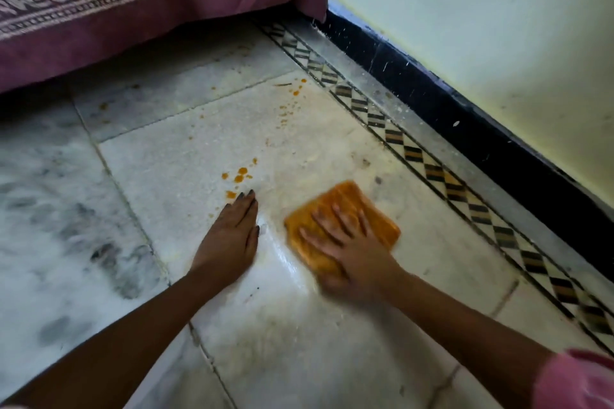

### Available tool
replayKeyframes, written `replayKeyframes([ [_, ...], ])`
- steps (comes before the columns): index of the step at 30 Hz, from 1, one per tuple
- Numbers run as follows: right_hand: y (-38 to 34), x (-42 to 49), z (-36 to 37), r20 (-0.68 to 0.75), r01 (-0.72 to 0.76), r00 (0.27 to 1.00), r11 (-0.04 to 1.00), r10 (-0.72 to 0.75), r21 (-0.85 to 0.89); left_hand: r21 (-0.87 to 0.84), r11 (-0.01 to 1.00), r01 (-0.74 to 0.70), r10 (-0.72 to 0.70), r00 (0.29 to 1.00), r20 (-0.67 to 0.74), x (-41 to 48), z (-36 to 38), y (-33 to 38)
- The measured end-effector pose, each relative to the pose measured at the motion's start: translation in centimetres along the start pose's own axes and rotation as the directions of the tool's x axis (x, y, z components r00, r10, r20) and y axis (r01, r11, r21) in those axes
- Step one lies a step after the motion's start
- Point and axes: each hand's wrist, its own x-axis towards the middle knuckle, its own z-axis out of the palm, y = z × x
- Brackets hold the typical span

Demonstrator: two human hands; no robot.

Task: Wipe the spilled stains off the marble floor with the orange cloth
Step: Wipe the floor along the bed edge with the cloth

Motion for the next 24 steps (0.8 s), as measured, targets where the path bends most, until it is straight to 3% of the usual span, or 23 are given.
replayKeyframes([
  [2,0.1,-4.6,-0.1,0.085,0.060,0.995,0.998,-0.060,0.004,0.023,0.999,-0.042,0.041,0.997,0.059,-0.4,-0.7,-0.6],
  [4,0.5,-7.4,-2.4,0.184,0.002,0.983,0.995,-0.021,0.104,0.074,0.996,-0.049,0.042,0.995,0.096,-1.0,-1.9,-0.8],
  [6,1.2,-8.2,-5.0,0.165,-0.093,0.984,0.986,0.069,0.142,0.069,0.997,-0.026,0.018,0.993,0.115,-1.6,-3.1,-1.2],
  [8,2.6,-7.8,-8.0,0.175,-0.170,0.971,0.985,0.160,0.041,0.101,0.993,-0.059,0.043,0.988,0.150,-1.9,-4.6,-1.9],
  [10,3.1,-6.3,-11.6,0.280,-0.258,0.925,0.966,0.257,-0.035,0.174,0.979,-0.102,0.063,0.975,0.214,-1.9,-5.9,-2.9],
  [12,2.6,-4.3,-14.7,0.455,-0.349,0.820,0.933,0.348,-0.084,0.250,0.963,-0.096,0.049,0.981,0.188,-1.4,-6.4,-4.3],
  [14,1.7,-2.0,-16.1,0.608,-0.510,0.652,0.855,0.453,-0.090,0.234,0.972,-0.025,-0.001,0.994,0.111,-0.6,-6.5,-6.4],
  [17,0.1,-0.4,-13.3,0.798,-0.810,0.337,0.586,0.499,-0.025,0.183,0.978,0.101,-0.113,0.992,0.056,0.0,-5.6,-7.9],
  [18,-0.9,0.7,-10.8,0.794,-0.854,0.311,0.520,0.522,-0.007,0.162,0.976,0.145,-0.153,0.987,0.038,0.1,-5.4,-9.2],
  [19,-2.0,1.0,-8.0,0.733,-0.876,0.330,0.481,0.595,0.004,0.137,0.972,0.189,-0.194,0.980,0.030,0.2,-5.3,-9.8],
  [21,-5.4,1.5,-3.7,0.507,-0.929,0.355,0.357,0.785,0.096,0.098,0.962,0.255,-0.255,0.967,-0.015,0.3,-4.6,-11.2],
  [23,-7.7,2.7,-2.5,0.348,-0.953,0.272,0.200,0.897,0.229,0.075,0.959,0.273,-0.272,0.962,-0.023,0.2,-3.8,-12.3],
  [24,-7.7,3.9,-2.2,0.288,-0.951,0.244,0.169,0.926,0.260,0.061,0.960,0.274,-0.273,0.962,-0.028,0.1,-3.4,-12.5],
])
